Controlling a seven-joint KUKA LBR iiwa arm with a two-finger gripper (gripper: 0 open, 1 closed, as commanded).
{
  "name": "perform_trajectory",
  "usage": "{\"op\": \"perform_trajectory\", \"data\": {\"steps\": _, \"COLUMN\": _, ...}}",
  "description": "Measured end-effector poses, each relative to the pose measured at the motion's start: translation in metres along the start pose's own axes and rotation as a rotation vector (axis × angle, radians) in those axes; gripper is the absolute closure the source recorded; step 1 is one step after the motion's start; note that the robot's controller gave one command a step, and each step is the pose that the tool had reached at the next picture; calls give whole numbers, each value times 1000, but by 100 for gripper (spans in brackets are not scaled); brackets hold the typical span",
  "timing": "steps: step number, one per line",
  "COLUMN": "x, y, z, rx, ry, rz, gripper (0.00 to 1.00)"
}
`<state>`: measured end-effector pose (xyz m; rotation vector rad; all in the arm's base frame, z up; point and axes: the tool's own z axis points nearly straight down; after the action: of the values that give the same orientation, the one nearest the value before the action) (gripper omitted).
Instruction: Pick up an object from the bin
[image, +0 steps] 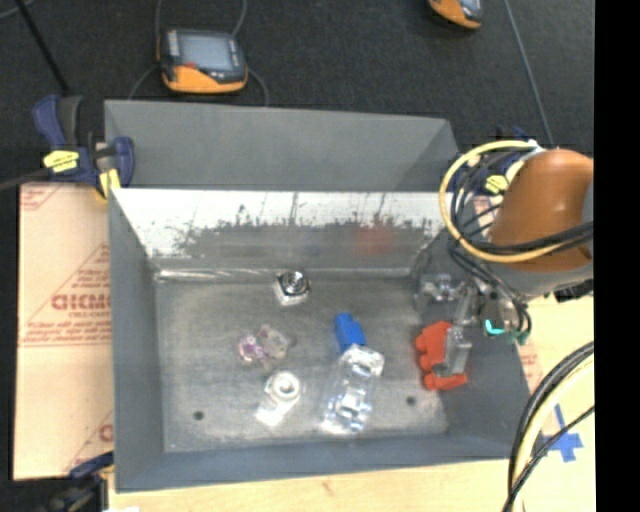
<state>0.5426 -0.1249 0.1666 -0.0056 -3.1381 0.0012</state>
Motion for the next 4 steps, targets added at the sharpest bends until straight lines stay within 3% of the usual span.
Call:
{"op": "perform_trajectory", "data": {"steps": 1, "x": 6, "y": -37, "z": 43, "rx": 1, "ry": -3, "rz": -361, "gripper": 0}}
{"op": "perform_trajectory", "data": {"steps": 2, "x": -29, "y": -25, "z": 82, "rx": -15, "ry": -12, "rz": -799, "gripper": 0}}
{"op": "perform_trajectory", "data": {"steps": 3, "x": -61, "y": 3, "z": 92, "rx": -18, "ry": -19, "rz": -1229, "gripper": 0}}
{"op": "perform_trajectory", "data": {"steps": 4, "x": -62, "y": -1, "z": 89, "rx": -12, "ry": -19, "rz": -1227, "gripper": 100}}
